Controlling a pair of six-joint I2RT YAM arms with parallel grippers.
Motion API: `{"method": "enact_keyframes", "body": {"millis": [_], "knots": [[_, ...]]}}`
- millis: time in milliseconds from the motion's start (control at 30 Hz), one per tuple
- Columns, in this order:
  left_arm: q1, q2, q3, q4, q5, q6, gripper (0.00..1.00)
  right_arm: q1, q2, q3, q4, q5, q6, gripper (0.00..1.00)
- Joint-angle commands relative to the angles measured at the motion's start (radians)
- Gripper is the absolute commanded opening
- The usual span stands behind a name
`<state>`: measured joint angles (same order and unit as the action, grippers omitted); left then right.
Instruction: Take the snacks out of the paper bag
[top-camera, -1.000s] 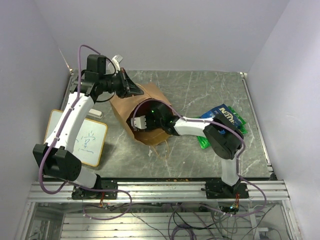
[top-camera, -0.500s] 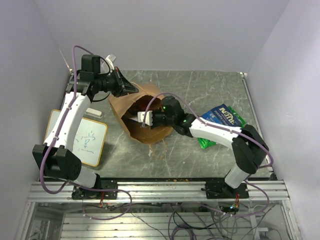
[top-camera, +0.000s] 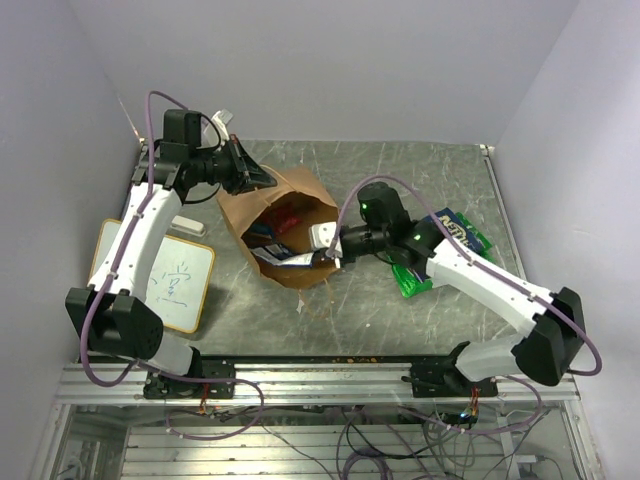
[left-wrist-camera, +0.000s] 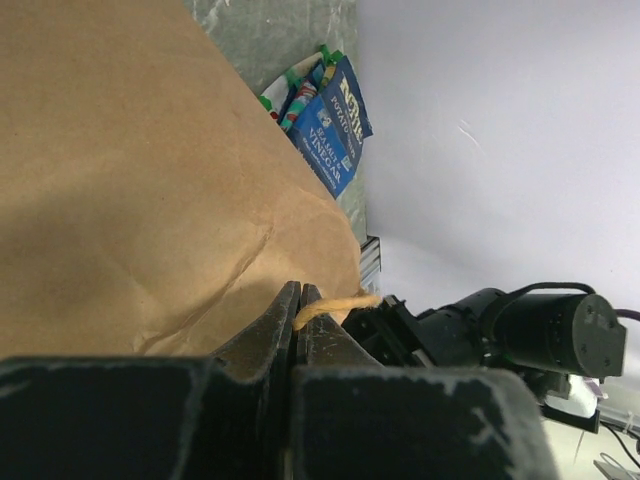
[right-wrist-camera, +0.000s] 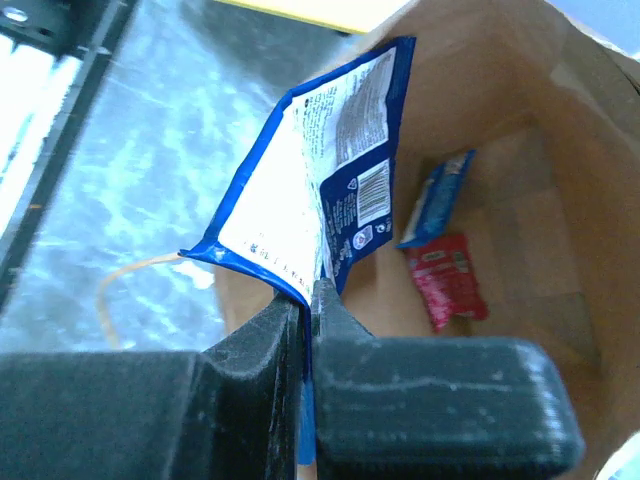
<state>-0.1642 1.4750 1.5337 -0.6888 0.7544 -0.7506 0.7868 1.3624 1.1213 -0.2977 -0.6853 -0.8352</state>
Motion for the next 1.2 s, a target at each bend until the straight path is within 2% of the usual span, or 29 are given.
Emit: {"method": "enact_keyframes", "body": {"millis": [0, 67, 233, 400, 467, 567, 633, 667, 733, 800, 1000, 1167], "knots": [[0.0, 0.035, 0.062, -0.016, -0.015, 0.024, 0.07, -0.029, -0.06, 0.128, -0.319, -0.169, -0.014, 0.0], [0.0, 0.04, 0.079, -0.029, -0.016, 0.029, 0.07, -0.051, -0.105, 0.139, -0.341, -0.19, 0.007, 0.0], [-0.01, 0.051, 0.09, -0.062, -0.046, 0.061, 0.07, -0.119, -0.225, 0.148, -0.272, -0.189, 0.063, 0.0], [-0.015, 0.083, 0.133, -0.061, -0.07, 0.046, 0.07, -0.173, -0.327, 0.17, -0.182, -0.064, 0.093, 0.0], [-0.015, 0.08, 0.139, -0.061, -0.076, 0.047, 0.07, -0.176, -0.383, 0.122, -0.046, 0.102, 0.123, 0.0], [-0.015, 0.051, 0.09, -0.041, -0.067, 0.033, 0.07, -0.176, -0.465, 0.007, 0.205, 0.437, 0.179, 0.0], [-0.015, 0.041, 0.075, -0.037, -0.072, 0.028, 0.07, -0.176, -0.464, -0.022, 0.252, 0.689, 0.203, 0.0], [-0.015, 0.04, 0.076, -0.032, -0.071, 0.025, 0.07, -0.177, -0.452, -0.014, 0.234, 0.826, 0.211, 0.0], [-0.014, 0.046, 0.084, -0.014, -0.064, 0.011, 0.07, -0.182, -0.4, 0.033, 0.168, 1.007, 0.229, 0.0], [-0.014, 0.054, 0.094, 0.003, -0.054, -0.004, 0.07, -0.19, -0.345, 0.098, 0.074, 1.127, 0.271, 0.0], [-0.014, 0.062, 0.081, 0.023, -0.032, -0.022, 0.07, -0.223, -0.222, 0.191, -0.145, 1.319, 0.362, 0.0], [-0.015, 0.071, 0.073, 0.027, -0.019, -0.029, 0.07, -0.283, -0.114, 0.152, -0.285, 1.432, 0.414, 0.0]]}}
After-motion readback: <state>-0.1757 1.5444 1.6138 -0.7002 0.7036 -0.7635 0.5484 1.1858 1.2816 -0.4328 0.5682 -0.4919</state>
